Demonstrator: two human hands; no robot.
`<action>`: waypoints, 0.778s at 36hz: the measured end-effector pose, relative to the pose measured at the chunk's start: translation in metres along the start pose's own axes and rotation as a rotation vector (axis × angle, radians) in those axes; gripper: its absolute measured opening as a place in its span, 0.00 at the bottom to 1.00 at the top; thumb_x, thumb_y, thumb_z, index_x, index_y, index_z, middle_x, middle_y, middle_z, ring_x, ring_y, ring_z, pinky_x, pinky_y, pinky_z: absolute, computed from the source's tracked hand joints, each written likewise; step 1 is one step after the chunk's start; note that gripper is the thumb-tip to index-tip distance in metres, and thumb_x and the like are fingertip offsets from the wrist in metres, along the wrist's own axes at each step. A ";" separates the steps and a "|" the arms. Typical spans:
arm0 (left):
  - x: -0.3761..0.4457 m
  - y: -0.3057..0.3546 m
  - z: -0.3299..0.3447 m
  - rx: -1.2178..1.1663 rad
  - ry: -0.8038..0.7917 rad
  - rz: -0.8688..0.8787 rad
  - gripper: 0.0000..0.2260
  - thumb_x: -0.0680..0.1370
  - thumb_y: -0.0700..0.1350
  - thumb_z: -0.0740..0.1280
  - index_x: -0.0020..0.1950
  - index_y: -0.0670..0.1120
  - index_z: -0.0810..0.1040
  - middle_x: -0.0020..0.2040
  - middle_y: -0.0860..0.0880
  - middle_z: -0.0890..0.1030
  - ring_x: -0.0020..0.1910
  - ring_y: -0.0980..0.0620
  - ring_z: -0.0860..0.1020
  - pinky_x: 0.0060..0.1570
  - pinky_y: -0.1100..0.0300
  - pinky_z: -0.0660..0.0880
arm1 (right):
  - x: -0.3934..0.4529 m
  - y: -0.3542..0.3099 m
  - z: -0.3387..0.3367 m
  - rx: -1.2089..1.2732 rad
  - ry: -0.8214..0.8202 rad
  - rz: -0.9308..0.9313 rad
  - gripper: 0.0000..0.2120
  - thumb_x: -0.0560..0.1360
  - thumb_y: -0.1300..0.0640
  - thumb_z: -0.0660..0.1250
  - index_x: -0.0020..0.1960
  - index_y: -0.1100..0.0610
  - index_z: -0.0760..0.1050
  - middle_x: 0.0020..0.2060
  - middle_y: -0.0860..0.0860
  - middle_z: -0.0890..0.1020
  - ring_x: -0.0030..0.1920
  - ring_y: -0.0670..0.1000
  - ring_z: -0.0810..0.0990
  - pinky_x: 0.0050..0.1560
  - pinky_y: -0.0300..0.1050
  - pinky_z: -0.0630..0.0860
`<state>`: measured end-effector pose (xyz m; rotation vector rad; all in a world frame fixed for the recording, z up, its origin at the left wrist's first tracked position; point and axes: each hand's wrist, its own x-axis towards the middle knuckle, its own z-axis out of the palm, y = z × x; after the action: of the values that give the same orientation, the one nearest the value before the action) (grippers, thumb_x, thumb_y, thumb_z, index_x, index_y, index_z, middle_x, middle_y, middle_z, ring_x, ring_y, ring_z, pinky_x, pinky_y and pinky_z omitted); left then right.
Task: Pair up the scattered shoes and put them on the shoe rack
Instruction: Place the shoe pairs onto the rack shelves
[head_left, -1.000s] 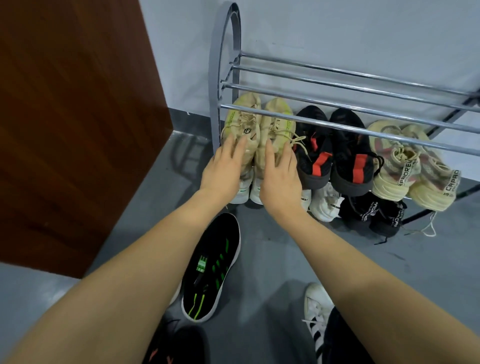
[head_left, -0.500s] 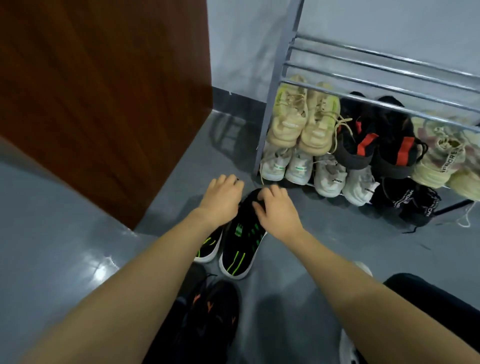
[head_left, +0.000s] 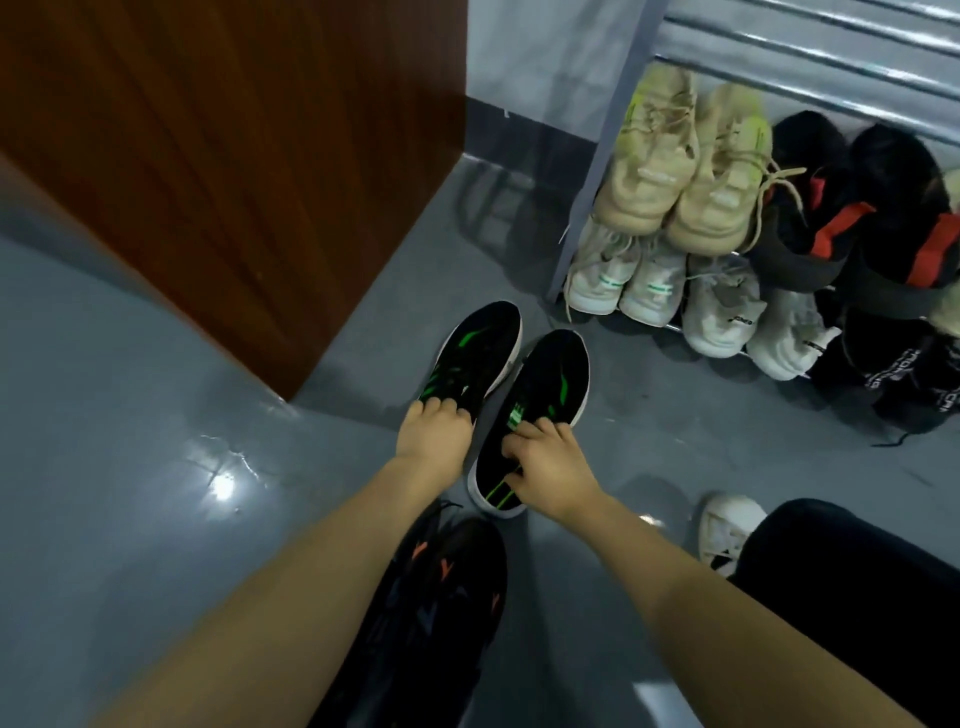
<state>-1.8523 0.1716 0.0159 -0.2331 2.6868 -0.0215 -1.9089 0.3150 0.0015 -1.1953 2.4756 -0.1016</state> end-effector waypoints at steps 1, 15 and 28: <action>0.000 -0.001 0.003 0.008 0.016 0.023 0.16 0.75 0.36 0.62 0.63 0.42 0.70 0.63 0.44 0.71 0.63 0.44 0.69 0.62 0.55 0.63 | -0.001 0.001 0.003 0.064 0.017 -0.023 0.08 0.71 0.59 0.65 0.50 0.56 0.73 0.46 0.50 0.74 0.54 0.55 0.70 0.54 0.45 0.60; 0.014 0.011 -0.001 -0.060 0.182 0.118 0.14 0.76 0.37 0.60 0.61 0.43 0.69 0.58 0.47 0.75 0.59 0.47 0.72 0.60 0.60 0.62 | -0.012 0.025 0.009 -0.191 0.371 0.012 0.08 0.61 0.57 0.68 0.40 0.53 0.77 0.25 0.47 0.77 0.30 0.53 0.78 0.43 0.47 0.73; 0.014 0.008 -0.001 -0.122 0.044 0.023 0.14 0.75 0.31 0.62 0.60 0.38 0.73 0.62 0.42 0.71 0.60 0.44 0.72 0.54 0.54 0.73 | -0.006 0.017 0.023 -0.226 0.468 0.011 0.11 0.60 0.60 0.76 0.40 0.53 0.79 0.26 0.48 0.76 0.29 0.53 0.77 0.31 0.43 0.71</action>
<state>-1.8663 0.1768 0.0107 -0.2415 2.7370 0.1462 -1.9094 0.3330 -0.0212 -1.3775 2.9632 -0.1107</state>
